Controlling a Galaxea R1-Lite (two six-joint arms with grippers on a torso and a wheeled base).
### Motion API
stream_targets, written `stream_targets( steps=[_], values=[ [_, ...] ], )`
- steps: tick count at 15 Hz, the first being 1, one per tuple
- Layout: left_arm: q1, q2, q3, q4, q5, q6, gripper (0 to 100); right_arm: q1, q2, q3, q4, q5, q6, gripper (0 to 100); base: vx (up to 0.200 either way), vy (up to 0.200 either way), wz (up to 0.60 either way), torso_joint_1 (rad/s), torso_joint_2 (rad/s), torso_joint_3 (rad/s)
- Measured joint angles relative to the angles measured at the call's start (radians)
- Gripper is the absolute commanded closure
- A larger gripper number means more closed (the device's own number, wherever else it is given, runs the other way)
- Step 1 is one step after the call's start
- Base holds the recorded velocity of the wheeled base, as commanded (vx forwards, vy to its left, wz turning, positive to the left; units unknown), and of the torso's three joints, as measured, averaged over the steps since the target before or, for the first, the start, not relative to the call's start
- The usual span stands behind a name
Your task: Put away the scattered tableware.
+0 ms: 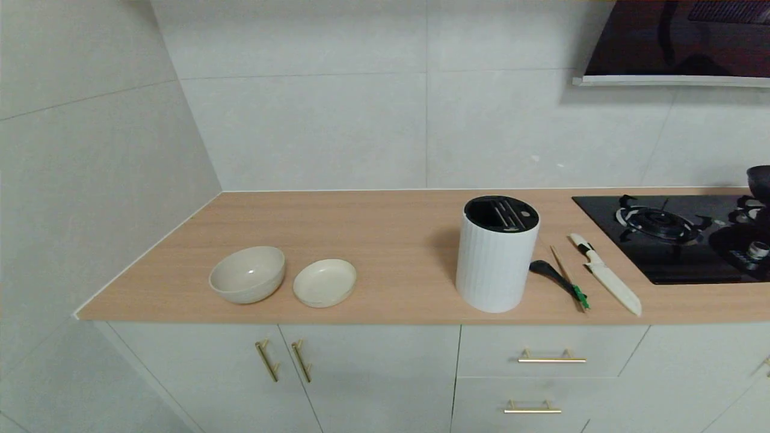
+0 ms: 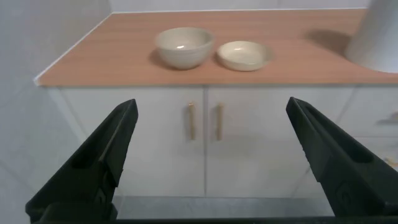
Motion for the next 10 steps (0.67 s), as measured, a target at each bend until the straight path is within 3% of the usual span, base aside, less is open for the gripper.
stream_targets(
  steps=[10],
  values=[
    [0.0, 0.0, 0.0, 0.0, 0.0, 0.0, 0, 0.0, 0.0, 0.0, 0.0, 0.0, 0.0, 0, 0.0, 0.2, 0.0, 0.004, 0.0, 0.001]
  ],
)
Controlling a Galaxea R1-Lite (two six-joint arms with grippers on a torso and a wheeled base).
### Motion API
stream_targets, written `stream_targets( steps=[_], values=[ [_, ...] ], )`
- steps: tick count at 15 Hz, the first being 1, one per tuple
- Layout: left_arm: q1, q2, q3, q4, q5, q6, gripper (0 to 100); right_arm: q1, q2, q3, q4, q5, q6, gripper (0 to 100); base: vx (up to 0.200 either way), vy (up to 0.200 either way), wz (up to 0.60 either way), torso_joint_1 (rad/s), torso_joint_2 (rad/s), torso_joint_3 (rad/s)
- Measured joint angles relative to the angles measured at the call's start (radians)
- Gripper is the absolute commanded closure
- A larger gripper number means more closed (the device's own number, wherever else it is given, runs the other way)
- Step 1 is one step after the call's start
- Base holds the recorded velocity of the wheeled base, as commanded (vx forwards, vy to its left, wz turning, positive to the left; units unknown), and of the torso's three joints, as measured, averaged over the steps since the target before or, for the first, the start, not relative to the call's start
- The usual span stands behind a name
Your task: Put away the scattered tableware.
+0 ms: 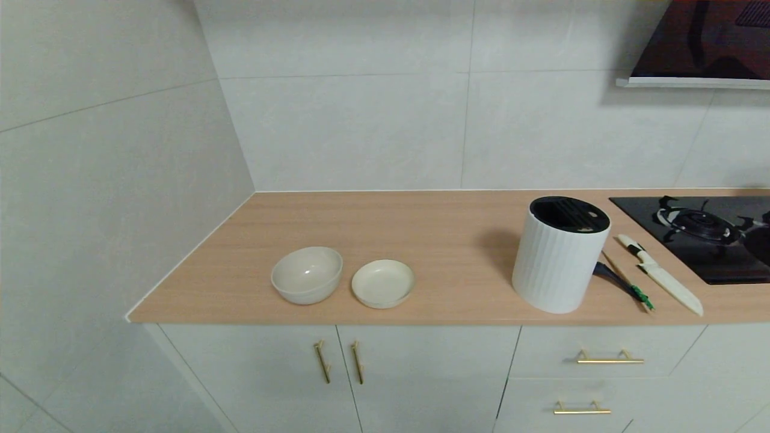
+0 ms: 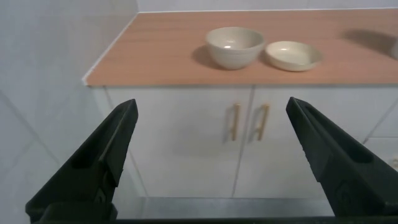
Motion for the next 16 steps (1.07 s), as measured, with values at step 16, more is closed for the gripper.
stream_targets(
  steps=[16],
  values=[
    [-0.001, 0.0, 0.0, 0.001, 0.0, 0.003, 0, 0.0, 0.0, 0.0, 0.0, 0.0, 0.0, 0, 0.0, 0.15, 0.0, 0.001, 0.0, 0.002]
  ],
)
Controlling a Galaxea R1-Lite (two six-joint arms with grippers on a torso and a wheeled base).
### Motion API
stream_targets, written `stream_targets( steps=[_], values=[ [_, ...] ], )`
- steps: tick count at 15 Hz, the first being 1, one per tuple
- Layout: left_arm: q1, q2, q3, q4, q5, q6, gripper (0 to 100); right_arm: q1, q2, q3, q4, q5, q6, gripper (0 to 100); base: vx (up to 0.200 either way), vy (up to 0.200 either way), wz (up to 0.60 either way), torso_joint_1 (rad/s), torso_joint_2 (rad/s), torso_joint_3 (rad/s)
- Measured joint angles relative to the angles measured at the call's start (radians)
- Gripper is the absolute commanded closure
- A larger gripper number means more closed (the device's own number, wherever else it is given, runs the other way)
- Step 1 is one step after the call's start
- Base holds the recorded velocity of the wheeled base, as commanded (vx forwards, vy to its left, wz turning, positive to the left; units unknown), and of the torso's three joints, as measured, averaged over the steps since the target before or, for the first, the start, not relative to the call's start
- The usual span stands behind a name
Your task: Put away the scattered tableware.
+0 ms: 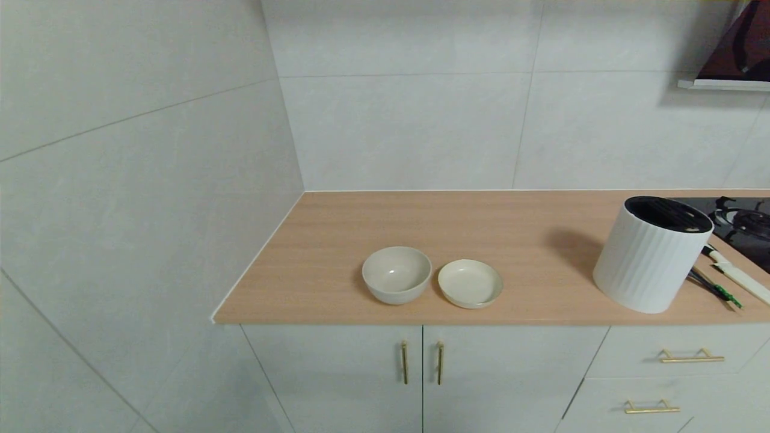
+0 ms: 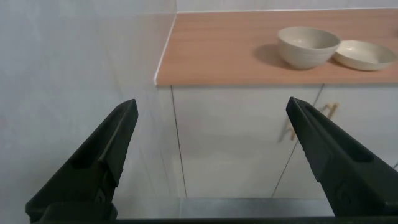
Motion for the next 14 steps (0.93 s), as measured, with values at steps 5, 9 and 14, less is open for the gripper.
stream_targets(
  steps=[5, 9, 14],
  values=[
    [0.001, 0.0, 0.0, -0.001, -0.001, 0.0, 0, 0.0, 0.0, 0.0, 0.0, 0.0, 0.001, 0, 0.0, 0.0, 0.0, 0.0, 0.0, 0.0],
    [0.001, 0.0, 0.0, -0.002, 0.0, 0.0, 0, 0.0, 0.0, 0.0, 0.0, 0.0, 0.001, 0, 0.0, 0.0, 0.0, -0.025, 0.05, 0.027],
    [0.001, 0.0, 0.0, -0.001, 0.0, -0.001, 0, 0.0, 0.0, 0.0, 0.0, 0.0, 0.001, 0, 0.0, 0.0, 0.0, -0.2, 0.44, 0.23]
  ],
)
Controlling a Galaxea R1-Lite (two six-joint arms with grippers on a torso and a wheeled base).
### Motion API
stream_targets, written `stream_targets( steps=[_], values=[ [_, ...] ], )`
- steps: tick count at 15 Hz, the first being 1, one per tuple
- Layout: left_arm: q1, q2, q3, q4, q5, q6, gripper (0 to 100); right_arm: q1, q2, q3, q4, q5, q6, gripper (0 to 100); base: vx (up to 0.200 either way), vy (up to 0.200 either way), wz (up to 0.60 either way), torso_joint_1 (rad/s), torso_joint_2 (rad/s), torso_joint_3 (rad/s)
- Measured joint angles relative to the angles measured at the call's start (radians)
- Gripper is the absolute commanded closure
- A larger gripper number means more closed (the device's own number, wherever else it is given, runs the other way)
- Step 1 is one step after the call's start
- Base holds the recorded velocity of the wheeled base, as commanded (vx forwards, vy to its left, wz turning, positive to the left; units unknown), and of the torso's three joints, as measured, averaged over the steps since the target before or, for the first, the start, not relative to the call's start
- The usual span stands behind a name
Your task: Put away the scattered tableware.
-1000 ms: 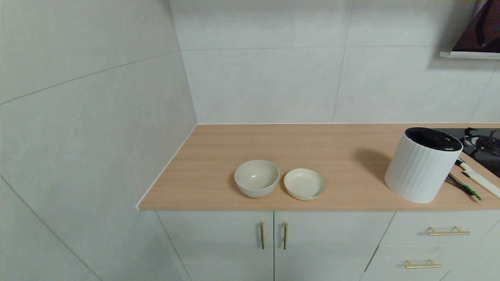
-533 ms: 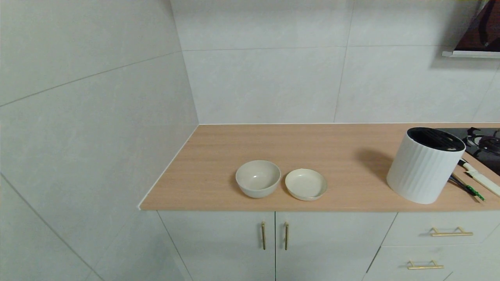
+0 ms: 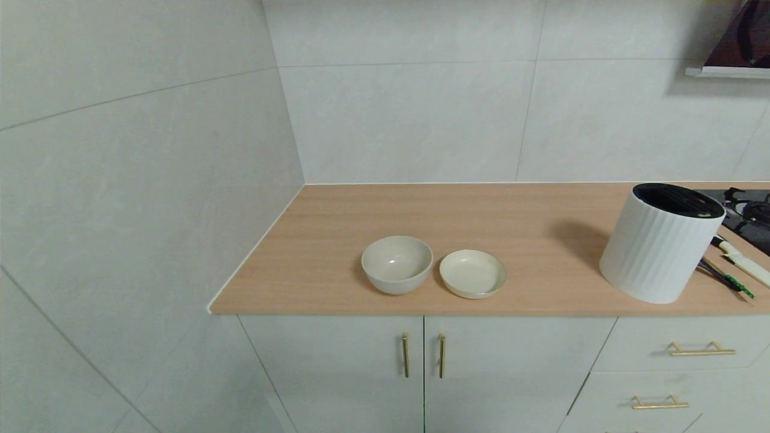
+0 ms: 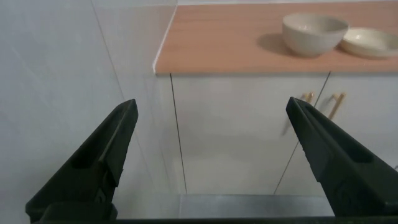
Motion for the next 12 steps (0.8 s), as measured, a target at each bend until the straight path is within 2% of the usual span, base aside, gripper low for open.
stream_targets(
  steps=[12],
  values=[
    [0.0, 0.0, 0.0, 0.001, 0.0, 0.001, 0, 0.0, 0.0, 0.0, 0.0, 0.0, 0.0, 0, 0.0, 0.0, 0.0, -0.233, 0.53, 0.296]
  ],
)
